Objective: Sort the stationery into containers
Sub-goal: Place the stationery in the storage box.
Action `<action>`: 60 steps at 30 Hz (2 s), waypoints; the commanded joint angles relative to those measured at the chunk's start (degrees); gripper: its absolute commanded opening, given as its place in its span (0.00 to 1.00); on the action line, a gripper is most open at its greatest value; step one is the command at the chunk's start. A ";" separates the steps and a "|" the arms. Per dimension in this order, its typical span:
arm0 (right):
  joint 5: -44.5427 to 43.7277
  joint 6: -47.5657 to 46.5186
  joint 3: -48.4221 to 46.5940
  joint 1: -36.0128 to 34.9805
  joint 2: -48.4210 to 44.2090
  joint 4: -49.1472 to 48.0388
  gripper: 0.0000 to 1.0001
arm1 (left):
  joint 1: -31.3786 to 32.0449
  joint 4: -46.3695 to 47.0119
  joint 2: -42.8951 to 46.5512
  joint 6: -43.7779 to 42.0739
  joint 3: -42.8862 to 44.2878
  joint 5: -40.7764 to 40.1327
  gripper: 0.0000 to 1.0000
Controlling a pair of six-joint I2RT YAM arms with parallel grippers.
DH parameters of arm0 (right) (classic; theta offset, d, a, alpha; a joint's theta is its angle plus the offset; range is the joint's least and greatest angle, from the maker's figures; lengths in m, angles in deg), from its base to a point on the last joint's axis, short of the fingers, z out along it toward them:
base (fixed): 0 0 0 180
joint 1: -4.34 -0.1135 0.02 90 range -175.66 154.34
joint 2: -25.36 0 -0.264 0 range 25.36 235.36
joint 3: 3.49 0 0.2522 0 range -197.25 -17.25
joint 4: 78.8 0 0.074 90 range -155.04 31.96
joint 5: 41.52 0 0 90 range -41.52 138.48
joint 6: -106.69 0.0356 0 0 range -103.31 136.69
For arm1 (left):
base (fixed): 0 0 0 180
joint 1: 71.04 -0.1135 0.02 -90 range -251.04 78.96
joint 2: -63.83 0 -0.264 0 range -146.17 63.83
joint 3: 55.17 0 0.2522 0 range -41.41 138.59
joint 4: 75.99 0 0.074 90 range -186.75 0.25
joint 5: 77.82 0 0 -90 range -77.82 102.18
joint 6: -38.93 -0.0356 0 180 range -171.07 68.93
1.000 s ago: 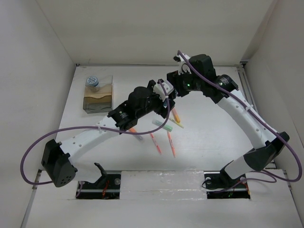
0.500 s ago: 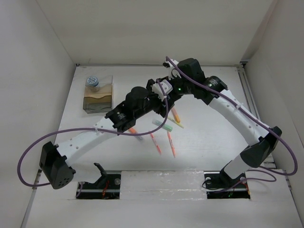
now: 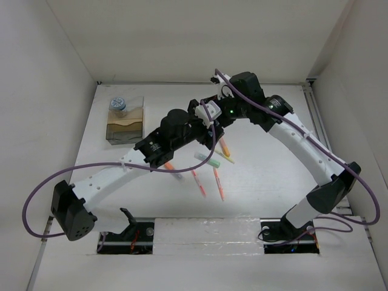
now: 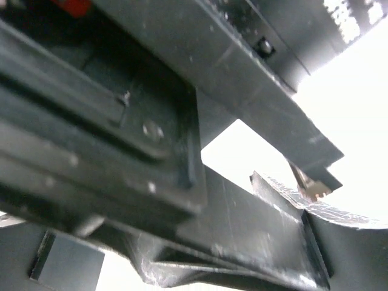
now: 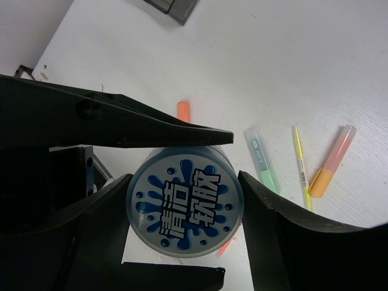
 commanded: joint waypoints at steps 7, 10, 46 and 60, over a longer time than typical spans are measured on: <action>-2.76 1.26 -4.28 1.77 -2.50 -3.88 0.00 | 0.40 -1.57 -1.34 0.22 3.50 3.62 0.89; -2.76 1.26 -4.80 2.29 -3.02 -3.88 0.00 | 0.40 -1.57 -1.34 0.22 3.50 3.62 0.89; 3.65 3.90 -2.00 5.37 -7.51 -10.47 0.00 | 0.40 -2.10 -1.87 -0.31 4.02 4.67 0.18; 7.96 3.90 2.84 5.89 -9.09 -13.90 0.65 | 0.40 2.56 0.33 0.22 1.30 0.89 0.00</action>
